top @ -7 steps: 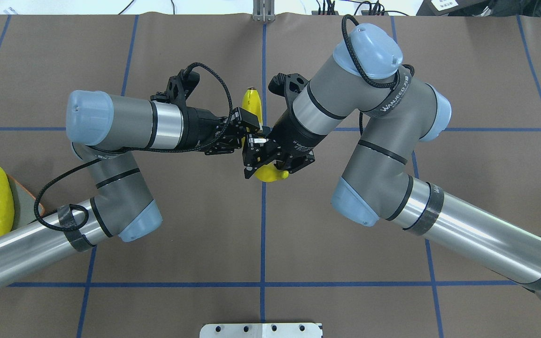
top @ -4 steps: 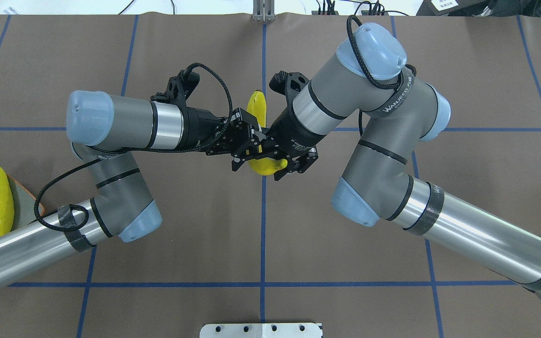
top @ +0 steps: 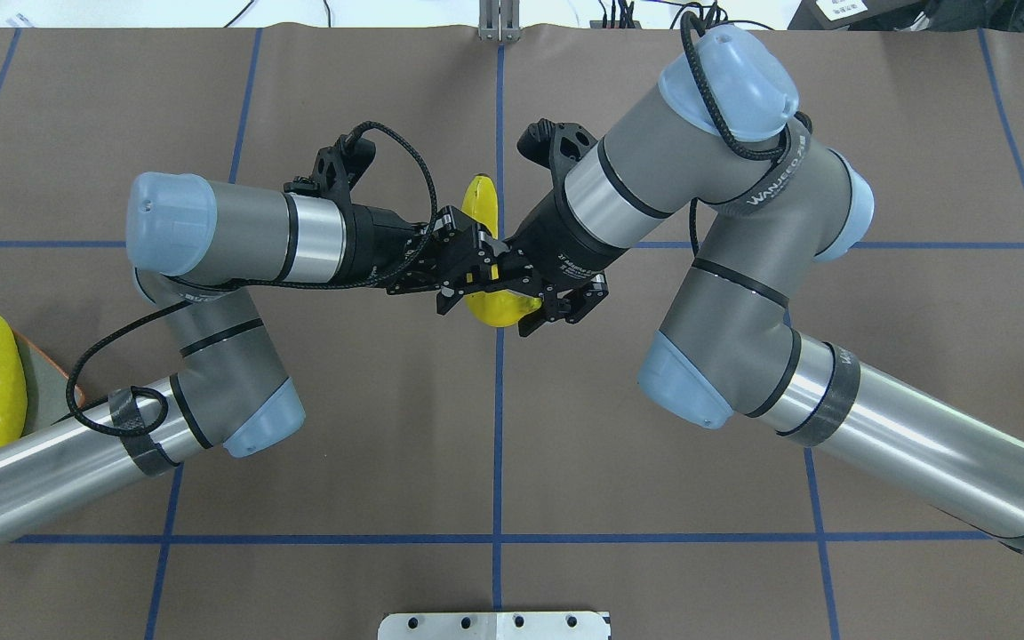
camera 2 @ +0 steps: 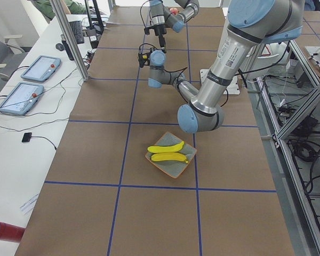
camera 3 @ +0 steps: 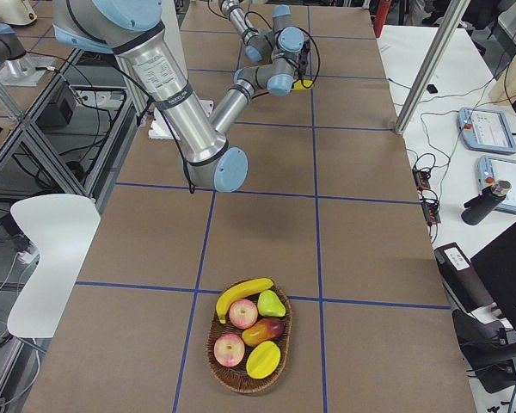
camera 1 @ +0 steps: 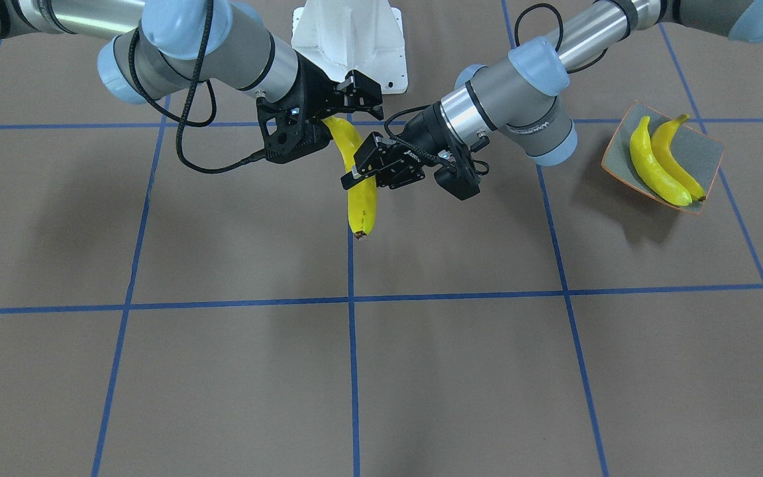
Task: Transfer all bananas from basket to plate
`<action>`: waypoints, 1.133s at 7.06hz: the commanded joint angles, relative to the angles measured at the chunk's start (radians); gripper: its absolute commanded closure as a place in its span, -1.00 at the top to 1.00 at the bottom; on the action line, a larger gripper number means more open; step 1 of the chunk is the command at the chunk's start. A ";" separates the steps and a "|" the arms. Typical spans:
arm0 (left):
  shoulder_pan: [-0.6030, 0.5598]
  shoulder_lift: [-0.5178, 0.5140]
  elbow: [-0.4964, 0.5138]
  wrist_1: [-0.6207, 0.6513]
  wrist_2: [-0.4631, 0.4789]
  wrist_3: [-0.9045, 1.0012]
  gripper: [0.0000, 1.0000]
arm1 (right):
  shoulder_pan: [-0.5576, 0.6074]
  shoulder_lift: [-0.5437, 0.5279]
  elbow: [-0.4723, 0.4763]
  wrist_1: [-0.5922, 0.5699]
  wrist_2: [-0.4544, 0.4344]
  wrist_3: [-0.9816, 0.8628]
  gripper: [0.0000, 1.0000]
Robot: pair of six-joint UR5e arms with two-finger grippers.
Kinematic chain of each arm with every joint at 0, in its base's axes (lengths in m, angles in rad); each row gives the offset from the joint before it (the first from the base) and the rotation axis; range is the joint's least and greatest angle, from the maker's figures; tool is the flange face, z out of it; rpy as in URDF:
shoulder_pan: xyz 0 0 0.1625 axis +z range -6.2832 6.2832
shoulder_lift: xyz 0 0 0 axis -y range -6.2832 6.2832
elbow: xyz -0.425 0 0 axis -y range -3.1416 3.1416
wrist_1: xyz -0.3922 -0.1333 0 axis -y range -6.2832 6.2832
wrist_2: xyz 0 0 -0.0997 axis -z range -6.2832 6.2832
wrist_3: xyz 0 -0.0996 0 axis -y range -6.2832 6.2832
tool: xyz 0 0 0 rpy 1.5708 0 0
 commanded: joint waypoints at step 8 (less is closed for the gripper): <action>-0.295 0.240 -0.029 0.026 -0.306 0.016 -1.00 | 0.352 -0.298 0.170 -0.008 0.087 -0.076 1.00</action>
